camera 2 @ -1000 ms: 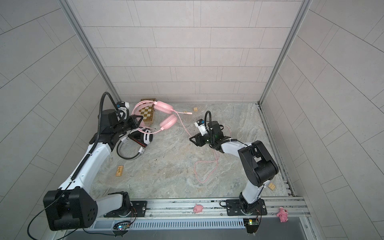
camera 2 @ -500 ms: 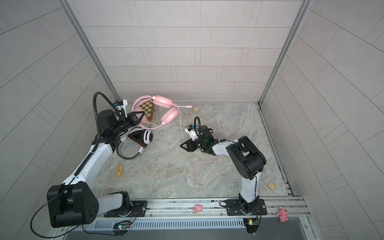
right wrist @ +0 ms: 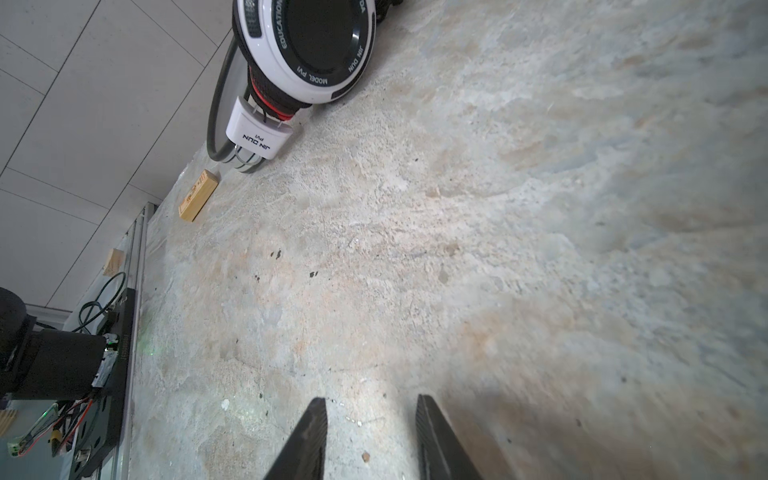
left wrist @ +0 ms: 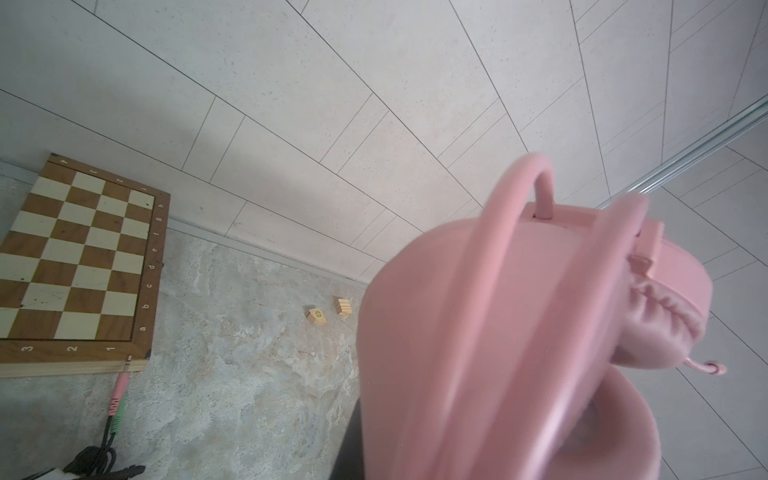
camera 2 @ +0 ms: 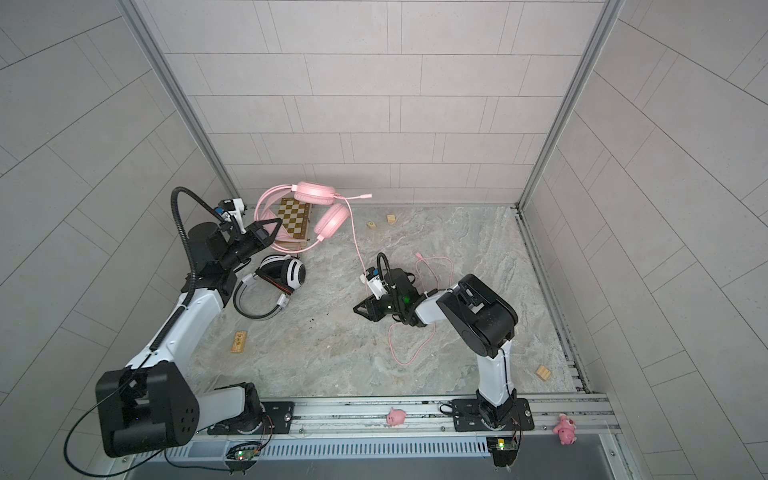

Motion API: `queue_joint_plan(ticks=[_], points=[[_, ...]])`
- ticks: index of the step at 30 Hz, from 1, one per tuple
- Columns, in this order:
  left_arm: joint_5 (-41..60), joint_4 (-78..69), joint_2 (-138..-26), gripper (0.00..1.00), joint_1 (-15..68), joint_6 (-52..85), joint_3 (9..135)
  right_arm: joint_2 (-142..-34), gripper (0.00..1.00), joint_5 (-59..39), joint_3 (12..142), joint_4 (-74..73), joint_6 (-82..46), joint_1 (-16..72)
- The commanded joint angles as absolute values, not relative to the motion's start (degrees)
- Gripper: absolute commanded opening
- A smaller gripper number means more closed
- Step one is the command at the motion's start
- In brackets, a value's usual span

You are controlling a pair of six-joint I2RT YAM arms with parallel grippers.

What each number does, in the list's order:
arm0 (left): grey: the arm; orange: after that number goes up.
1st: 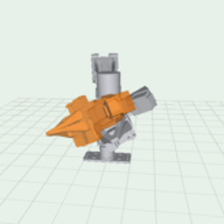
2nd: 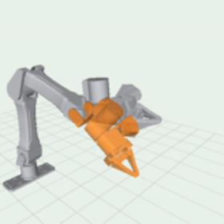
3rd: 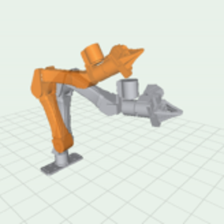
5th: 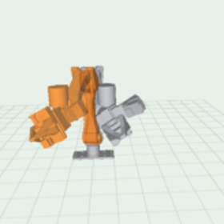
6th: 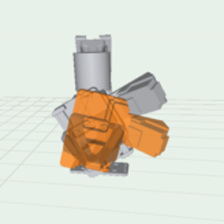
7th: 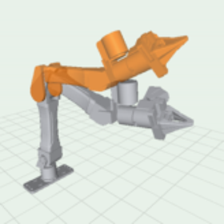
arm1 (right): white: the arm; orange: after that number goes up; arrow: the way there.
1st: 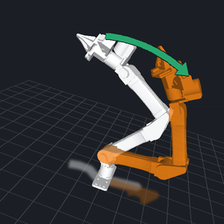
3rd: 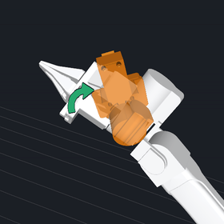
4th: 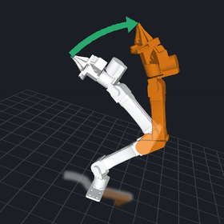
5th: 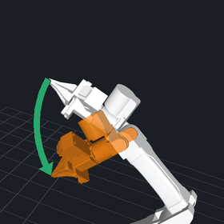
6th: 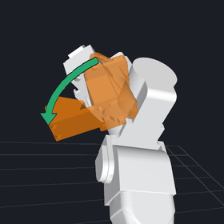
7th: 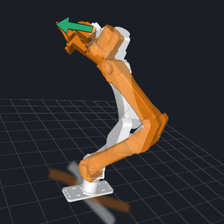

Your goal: Wrap the headphones

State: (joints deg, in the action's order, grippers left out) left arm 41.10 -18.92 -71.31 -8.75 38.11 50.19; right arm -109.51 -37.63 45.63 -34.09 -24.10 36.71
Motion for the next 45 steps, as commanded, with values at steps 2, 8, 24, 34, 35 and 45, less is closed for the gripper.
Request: queue_joint_plan(ticks=[2, 8, 24, 34, 35, 45], points=[[38.5, -24.7, -68.7, 0.00, -10.3, 40.6, 49.5, -106.2, 0.30, -34.6, 43.3, -36.6, -26.3, 37.1], [33.1, -22.9, -66.9, 0.00, -12.4, 41.2, 48.6, -102.2, 0.27, -31.4, 40.6, -34.5, -26.7, 37.3], [24.8, -18.5, -66.9, 0.00, -12.9, 42.8, 48.8, -91.4, 0.05, -24.4, 43.8, -15.4, -22.8, 39.5], [22.1, -5.4, -66.7, 0.00, -6.6, 31.3, 54.3, -70.9, 0.05, -12.6, 57.0, 15.4, -9.4, 40.1], [21.4, -3.5, -66.6, 0.00, -5.4, 29.3, 55.0, -69.9, 0.05, -11.8, 59.1, 17.8, -8.3, 40.0], [22.4, 10.5, -68.0, 0.00, 5.9, 11.2, 61.2, -66.1, 0.03, -2.6, 71.1, 29.3, -2.2, 39.9]])
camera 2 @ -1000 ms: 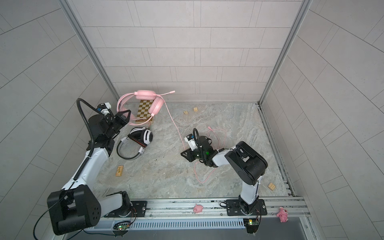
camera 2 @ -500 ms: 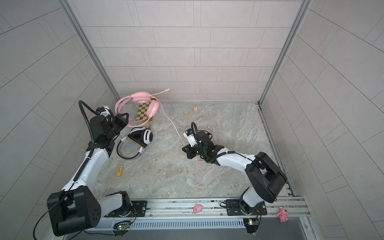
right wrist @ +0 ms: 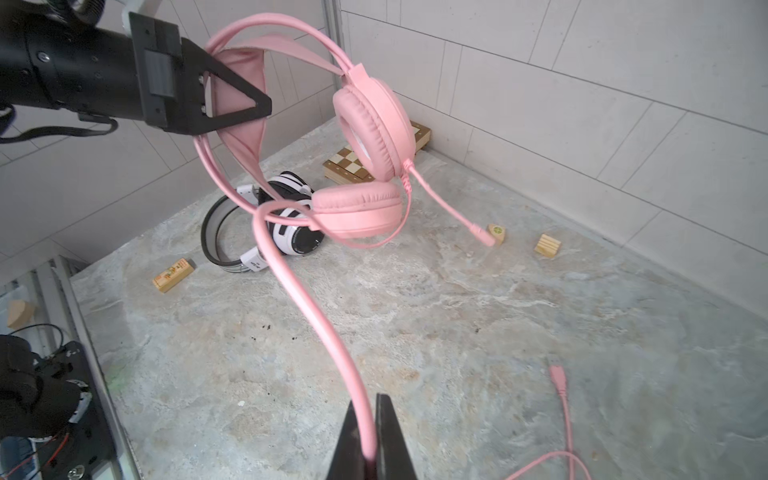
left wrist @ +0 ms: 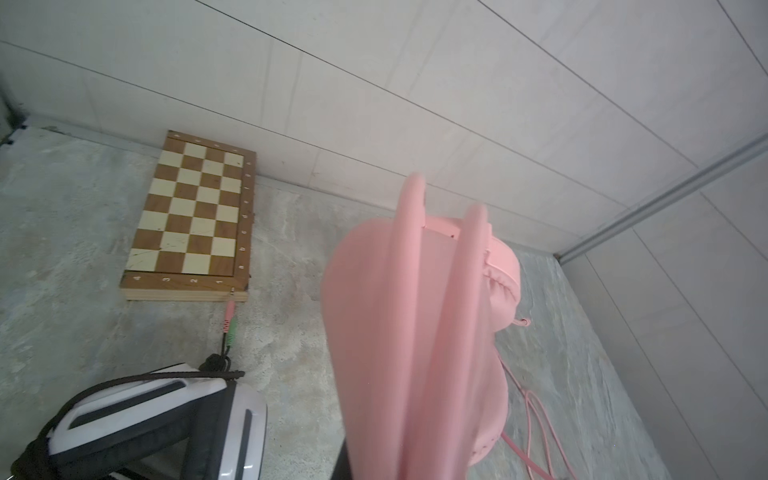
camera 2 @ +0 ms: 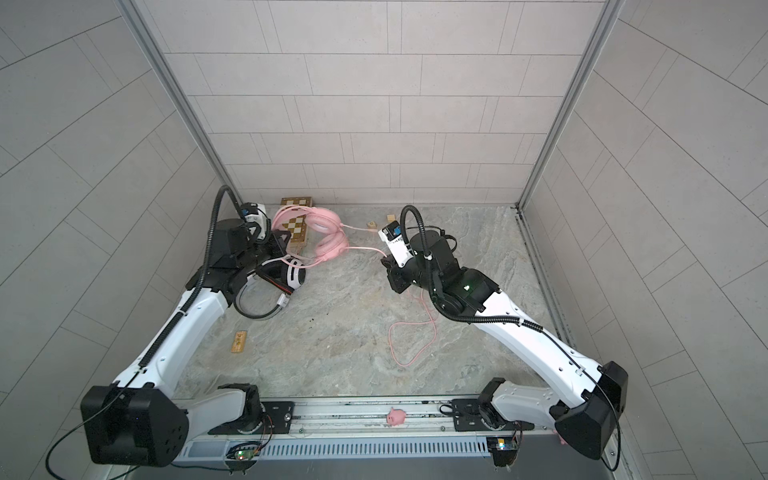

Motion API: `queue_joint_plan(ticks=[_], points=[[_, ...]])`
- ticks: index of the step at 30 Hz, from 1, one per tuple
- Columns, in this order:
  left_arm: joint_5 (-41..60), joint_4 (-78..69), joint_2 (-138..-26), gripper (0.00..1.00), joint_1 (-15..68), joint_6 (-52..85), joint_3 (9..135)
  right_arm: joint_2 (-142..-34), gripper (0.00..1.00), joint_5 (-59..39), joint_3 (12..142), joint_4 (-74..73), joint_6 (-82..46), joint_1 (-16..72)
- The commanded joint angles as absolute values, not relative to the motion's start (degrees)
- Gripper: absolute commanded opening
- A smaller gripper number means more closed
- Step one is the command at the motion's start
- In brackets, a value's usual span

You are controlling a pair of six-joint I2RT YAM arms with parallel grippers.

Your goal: Wrap the headphones

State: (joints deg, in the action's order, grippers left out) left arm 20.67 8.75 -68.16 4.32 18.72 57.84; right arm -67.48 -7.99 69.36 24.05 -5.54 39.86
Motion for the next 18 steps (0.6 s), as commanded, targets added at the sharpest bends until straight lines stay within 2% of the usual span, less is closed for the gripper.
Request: queue_joint_plan(ticks=[1, 12, 18], points=[[22.6, 11.4, -68.0, 0.00, 6.6, 9.8, 61.4, -65.8, 0.03, -1.5, 71.7, 29.4, -1.9, 39.9], [16.2, 18.3, -69.3, 0.00, 8.4, 8.3, 63.4, -60.2, 0.02, 7.2, 74.1, 31.0, -1.3, 39.4], [23.2, 17.6, -70.9, 0.00, 8.4, 8.3, 64.0, -58.1, 0.02, 10.3, 71.9, 30.7, -1.2, 39.0]])
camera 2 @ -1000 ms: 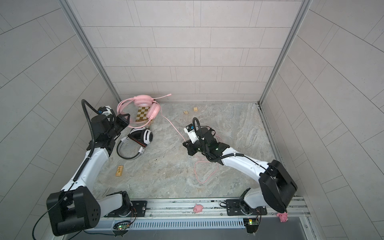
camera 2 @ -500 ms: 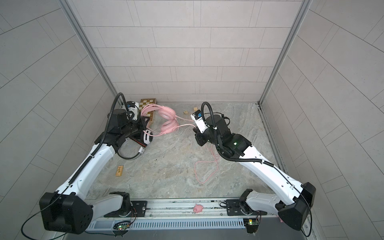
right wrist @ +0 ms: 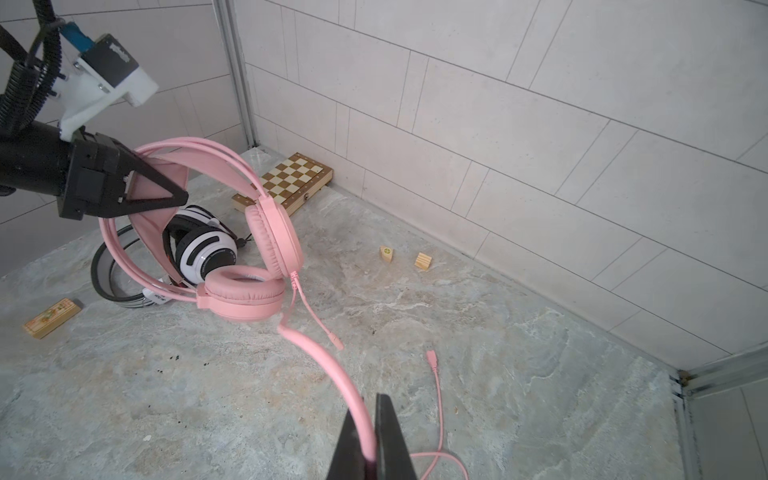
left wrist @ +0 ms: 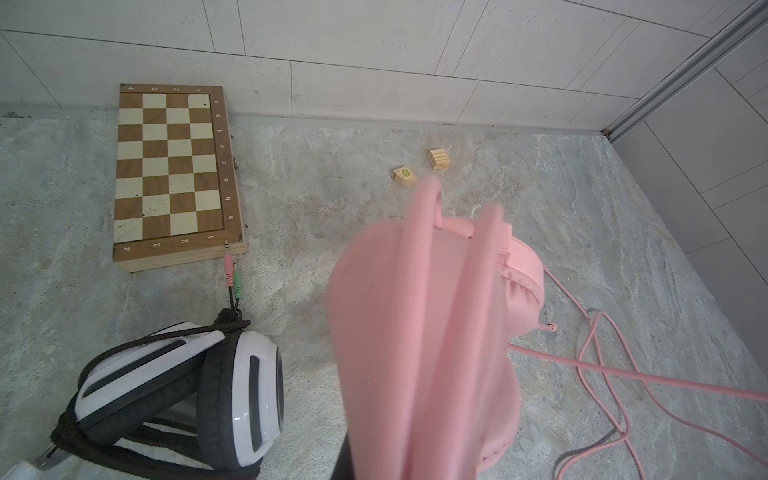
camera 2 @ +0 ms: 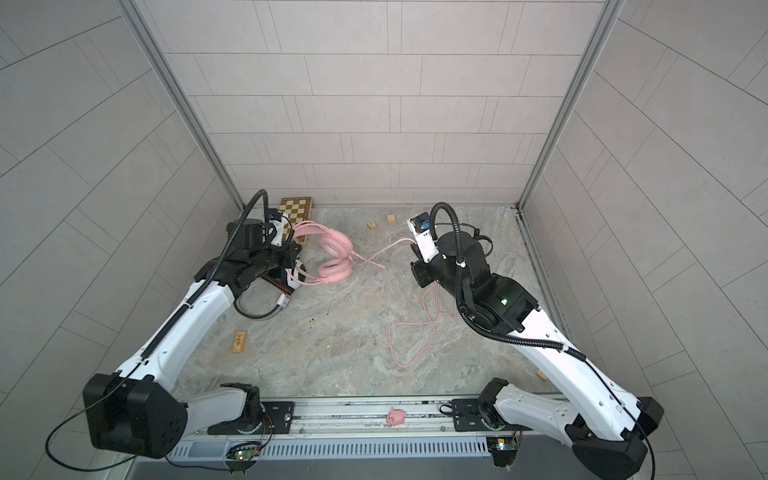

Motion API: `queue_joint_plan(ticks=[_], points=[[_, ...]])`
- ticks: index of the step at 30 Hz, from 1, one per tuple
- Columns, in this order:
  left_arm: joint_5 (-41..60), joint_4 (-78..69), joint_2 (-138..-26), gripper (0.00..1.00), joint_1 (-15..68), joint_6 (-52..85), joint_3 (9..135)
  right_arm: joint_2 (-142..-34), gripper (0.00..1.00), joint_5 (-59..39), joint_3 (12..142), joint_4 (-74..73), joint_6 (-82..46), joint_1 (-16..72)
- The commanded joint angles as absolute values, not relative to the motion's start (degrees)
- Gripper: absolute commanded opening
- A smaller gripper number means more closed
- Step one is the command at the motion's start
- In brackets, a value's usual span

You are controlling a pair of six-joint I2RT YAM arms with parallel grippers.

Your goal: Wrap the headphones

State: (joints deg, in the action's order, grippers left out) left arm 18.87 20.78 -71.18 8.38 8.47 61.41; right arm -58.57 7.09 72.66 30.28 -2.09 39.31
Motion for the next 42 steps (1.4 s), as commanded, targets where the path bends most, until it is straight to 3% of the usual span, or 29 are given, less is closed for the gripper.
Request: queue_joint_plan(ticks=[1, 16, 26, 42], points=[[24.9, 17.2, -70.8, 0.00, 8.4, 7.8, 63.9, -58.3, 0.02, 9.9, 71.8, 30.5, -1.2, 38.9], [36.8, 23.6, -75.5, 0.00, 13.7, -2.0, 67.9, -67.6, 0.02, 4.6, 84.5, 24.1, 0.7, 35.9], [43.8, 31.9, -81.9, 0.00, 21.5, -7.2, 72.5, -78.4, 0.02, -6.6, 92.8, 21.8, -1.1, 32.7], [60.0, 25.1, -80.6, 0.00, 25.5, -3.5, 70.9, -85.3, 0.02, -16.6, 81.3, 15.3, -7.8, 24.8]])
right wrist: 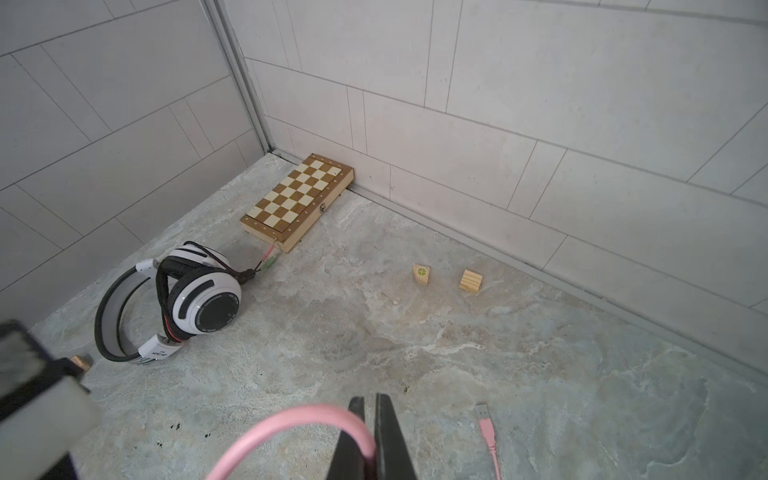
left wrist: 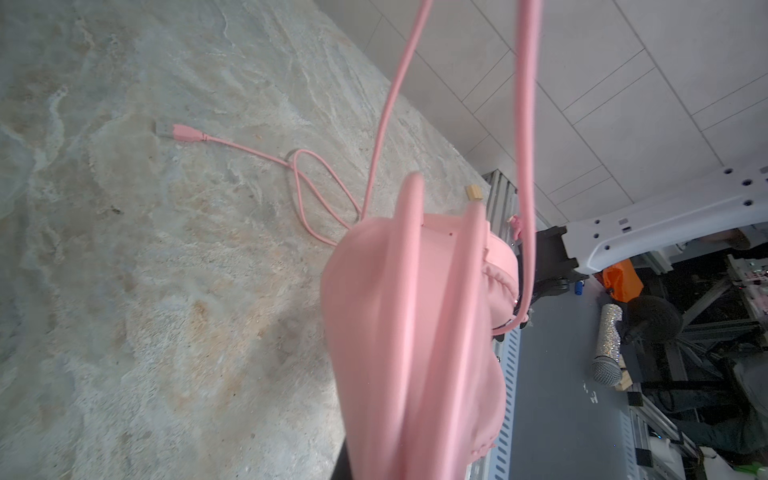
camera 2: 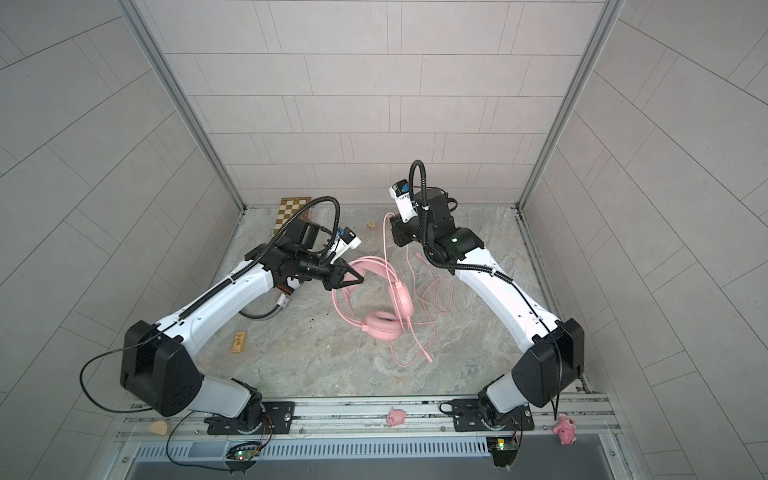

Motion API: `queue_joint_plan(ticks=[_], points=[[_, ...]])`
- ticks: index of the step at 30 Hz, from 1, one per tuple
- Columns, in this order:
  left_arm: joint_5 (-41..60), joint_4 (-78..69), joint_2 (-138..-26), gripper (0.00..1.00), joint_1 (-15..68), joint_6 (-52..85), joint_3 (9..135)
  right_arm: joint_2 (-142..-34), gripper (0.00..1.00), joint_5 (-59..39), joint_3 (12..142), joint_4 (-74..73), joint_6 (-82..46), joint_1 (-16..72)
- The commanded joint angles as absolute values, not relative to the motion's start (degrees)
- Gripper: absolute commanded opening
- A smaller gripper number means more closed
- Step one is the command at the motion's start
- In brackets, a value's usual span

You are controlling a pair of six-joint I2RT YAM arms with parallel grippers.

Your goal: Wrap the headphones

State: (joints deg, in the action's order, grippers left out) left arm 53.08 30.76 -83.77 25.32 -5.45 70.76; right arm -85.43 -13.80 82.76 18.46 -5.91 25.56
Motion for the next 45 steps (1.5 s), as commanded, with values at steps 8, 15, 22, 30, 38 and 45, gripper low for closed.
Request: queue_joint_plan(ticks=[8, 15, 22, 30, 38, 45], points=[[67.1, 7.2, -77.8, 0.00, 25.0, 9.1, 65.7, -84.1, 0.02, -19.5, 72.3, 10.6, -10.7, 21.6], [70.2, -22.5, -75.7, 0.00, 22.1, 30.1, 58.7, -83.9, 0.04, -28.0, 65.2, 3.4, -13.4, 20.3], [69.1, -43.0, -76.6, 0.00, 18.9, 44.6, 54.9, -83.8, 0.10, -34.1, 58.2, -7.3, -17.4, 20.3], [66.8, -44.4, -76.1, 0.00, 16.5, 44.9, 53.8, -91.0, 0.30, -39.8, 52.0, -25.9, -27.3, 20.2], [64.7, -41.9, -75.7, 0.00, 15.9, 43.1, 53.5, -102.9, 0.32, -43.8, 49.1, -47.9, -41.3, 20.4], [60.3, -42.6, -73.5, 0.00, 13.4, 42.4, 51.7, -107.3, 0.31, -43.4, 44.4, -56.7, -45.1, 22.9]])
